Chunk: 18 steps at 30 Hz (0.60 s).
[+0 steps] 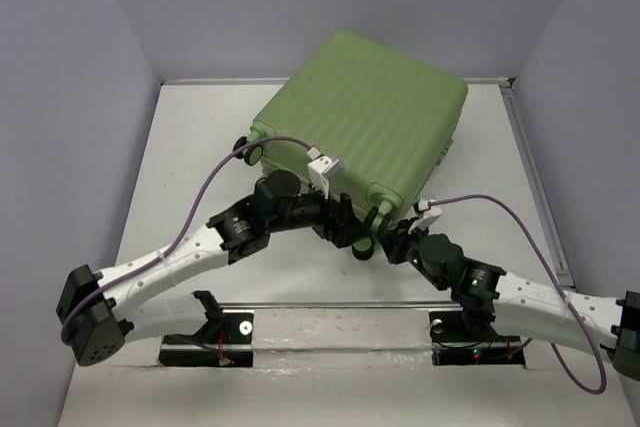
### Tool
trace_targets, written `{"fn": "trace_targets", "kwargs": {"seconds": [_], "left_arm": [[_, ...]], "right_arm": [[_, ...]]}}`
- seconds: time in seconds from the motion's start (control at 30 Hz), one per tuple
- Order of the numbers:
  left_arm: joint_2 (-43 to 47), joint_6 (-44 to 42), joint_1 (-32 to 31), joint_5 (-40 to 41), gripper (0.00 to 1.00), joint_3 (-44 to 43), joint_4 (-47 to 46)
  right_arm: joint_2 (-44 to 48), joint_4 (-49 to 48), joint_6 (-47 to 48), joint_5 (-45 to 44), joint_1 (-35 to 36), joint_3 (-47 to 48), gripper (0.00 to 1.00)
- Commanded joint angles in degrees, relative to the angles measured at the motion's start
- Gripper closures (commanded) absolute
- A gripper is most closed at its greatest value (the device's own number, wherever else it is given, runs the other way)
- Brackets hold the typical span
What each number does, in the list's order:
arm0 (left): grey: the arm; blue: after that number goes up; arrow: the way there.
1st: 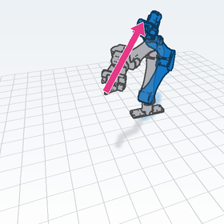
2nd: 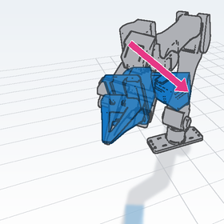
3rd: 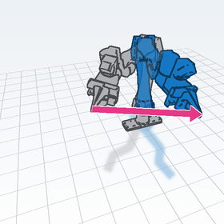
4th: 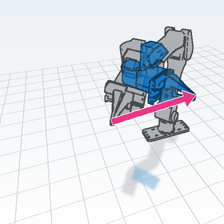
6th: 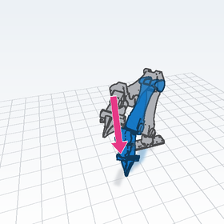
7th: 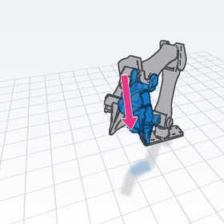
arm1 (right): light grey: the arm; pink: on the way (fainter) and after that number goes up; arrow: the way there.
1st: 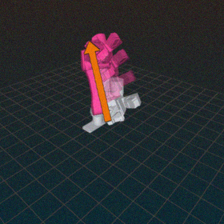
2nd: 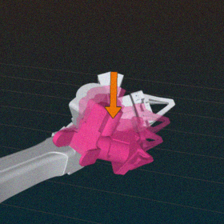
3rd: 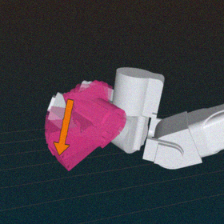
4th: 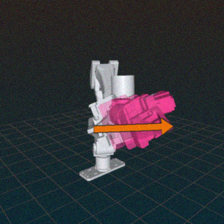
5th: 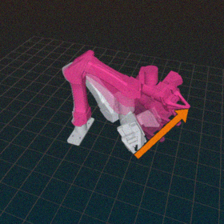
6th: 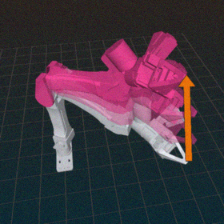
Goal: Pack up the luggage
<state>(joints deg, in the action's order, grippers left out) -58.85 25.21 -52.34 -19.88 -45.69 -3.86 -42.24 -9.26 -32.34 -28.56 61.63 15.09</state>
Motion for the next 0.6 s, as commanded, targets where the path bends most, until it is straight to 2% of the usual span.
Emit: {"fn": "trace_targets", "kwargs": {"seconds": [0.0, 0.23, 0.33, 0.5, 0.53, 0.57], "left_arm": [[-6.88, 2.21, -3.73, -0.16, 0.05, -5.45, -7.56], [-21.21, 3.61, -5.93, 1.25, 0.13, -14.59, -12.48], [-25.52, 4.76, -6.46, 0.89, 0.22, -17.14, -14.42], [-31.31, 7.83, -6.81, 1.6, 0.62, -24.07, -18.9], [-32.02, 8.44, -6.81, 2.12, 0.76, -25.14, -19.43], [-32.9, 8.97, -6.81, 2.3, 0.81, -26.37, -20.04]], "right_arm": [[4.79, 0.98, -5.62, -3.17, -4.32, 0.38, 0.93], [7.61, 2.93, -5.81, -2.03, -4.85, 0.29, 0.93], [7.26, 2.4, -6.24, -0.54, -4.85, 0.38, 0.93], [6.91, -4.6, -9.58, -2.55, -2.84, -2.08, 0.93], [6.38, -6.37, -8.98, -3.51, -1.87, -2.17, 0.93], [5.77, -8.22, -7.32, -6.74, -0.64, -1.56, 0.93]]}}
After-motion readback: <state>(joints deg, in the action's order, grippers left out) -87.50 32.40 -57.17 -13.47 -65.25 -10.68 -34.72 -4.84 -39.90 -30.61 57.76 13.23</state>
